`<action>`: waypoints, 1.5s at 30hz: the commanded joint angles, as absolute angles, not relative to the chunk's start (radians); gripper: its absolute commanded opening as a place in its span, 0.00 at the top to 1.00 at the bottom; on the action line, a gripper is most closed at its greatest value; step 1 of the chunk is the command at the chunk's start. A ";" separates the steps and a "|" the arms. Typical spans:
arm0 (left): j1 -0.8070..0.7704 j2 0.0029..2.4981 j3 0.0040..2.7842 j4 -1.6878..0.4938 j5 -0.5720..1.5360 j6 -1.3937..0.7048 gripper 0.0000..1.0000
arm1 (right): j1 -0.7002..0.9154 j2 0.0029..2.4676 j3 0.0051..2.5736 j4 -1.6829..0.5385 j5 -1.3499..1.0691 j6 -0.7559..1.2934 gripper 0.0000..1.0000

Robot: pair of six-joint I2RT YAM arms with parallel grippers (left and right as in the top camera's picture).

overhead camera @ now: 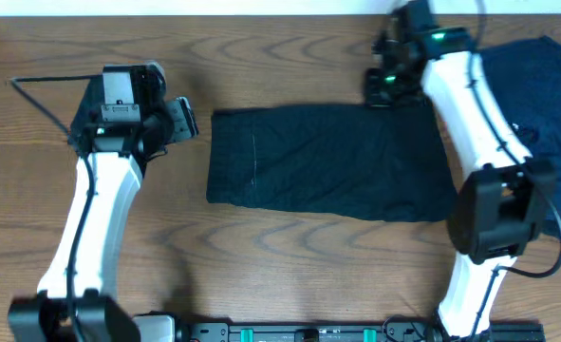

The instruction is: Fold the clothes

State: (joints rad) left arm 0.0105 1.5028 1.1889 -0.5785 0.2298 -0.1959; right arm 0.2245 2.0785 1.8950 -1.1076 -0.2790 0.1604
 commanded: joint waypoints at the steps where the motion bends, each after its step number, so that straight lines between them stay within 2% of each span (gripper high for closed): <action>1: 0.010 1.571 1.184 -0.604 0.359 -0.142 0.34 | 0.306 2.082 1.865 -1.066 -0.279 0.181 0.99; 6: 0.010 1.682 1.184 -0.624 0.359 -0.123 0.33 | 0.384 2.084 1.793 -0.962 -0.145 0.213 0.97; 16: -0.009 1.797 1.184 -0.632 0.401 -0.124 0.33 | 0.416 2.088 1.604 -0.745 -0.189 0.305 0.99; 22: -0.033 1.797 1.184 -0.628 0.400 -0.123 0.33 | 0.416 2.090 1.555 -0.746 -0.196 0.340 0.99; 28: -0.035 1.797 1.172 -0.626 0.347 -0.124 0.28 | 0.417 2.090 1.541 -0.765 -0.320 0.340 0.99; 45: -0.071 1.798 1.100 -0.548 0.347 -0.136 0.28 | 0.419 2.095 1.541 -0.785 -0.318 0.344 0.97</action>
State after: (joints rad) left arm -0.0643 1.7927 1.1088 -0.5529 0.3595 -0.1326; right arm 0.4061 2.0796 1.5490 -0.7849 -0.3073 0.3302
